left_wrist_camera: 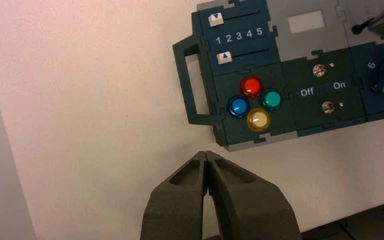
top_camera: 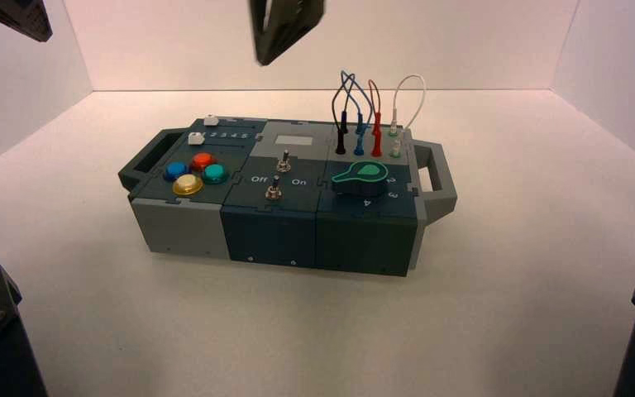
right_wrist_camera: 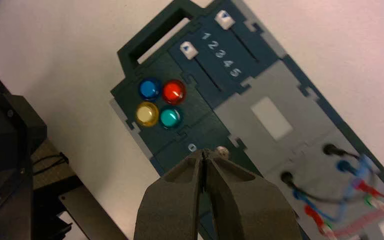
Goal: Push the red button with the right gripper.
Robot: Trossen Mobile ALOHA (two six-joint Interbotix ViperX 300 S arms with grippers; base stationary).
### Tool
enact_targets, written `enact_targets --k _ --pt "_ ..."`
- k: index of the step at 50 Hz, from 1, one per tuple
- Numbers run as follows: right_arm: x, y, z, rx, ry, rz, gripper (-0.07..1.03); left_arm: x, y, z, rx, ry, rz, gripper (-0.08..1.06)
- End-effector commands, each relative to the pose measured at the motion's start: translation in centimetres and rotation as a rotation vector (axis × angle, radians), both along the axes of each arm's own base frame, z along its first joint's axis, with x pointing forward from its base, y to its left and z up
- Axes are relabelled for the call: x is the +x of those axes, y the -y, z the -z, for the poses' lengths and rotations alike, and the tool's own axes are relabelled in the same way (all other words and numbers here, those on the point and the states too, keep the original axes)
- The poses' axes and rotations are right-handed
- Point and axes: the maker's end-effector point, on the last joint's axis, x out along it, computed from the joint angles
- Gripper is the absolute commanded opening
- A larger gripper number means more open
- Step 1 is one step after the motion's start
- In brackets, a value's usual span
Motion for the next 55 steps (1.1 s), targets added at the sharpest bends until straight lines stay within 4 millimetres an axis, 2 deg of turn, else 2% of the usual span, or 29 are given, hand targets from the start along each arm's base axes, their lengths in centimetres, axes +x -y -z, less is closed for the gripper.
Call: enact_targets --k 1,8,25,37,55 --pt "0.3 -2.0 -1.7 0.038 0.029 -0.026 -0.02 0.7 0.0 -0.5 0.001 0.016 -0.003 -0.03" --pt "0.6 -3.5 -0.9 0.030 0.007 -0.040 -0.02 1.1 0.0 -0.4 0.001 0.018 -0.006 -0.03" --pt "1.4 -5.4 1.6 -0.004 -0.053 -0.051 -0.02 1.7 -0.1 -0.6 0.000 0.032 -0.017 -0.03" --pt "1.1 -7.3 3.1 -0.020 -0.094 -0.074 -0.02 1.8 -0.4 -0.8 0.000 0.035 -0.027 -0.03" --pt "0.7 -8.4 4.5 -0.027 -0.143 -0.078 -0.02 1.8 -0.4 -0.8 0.001 0.036 -0.027 -0.03"
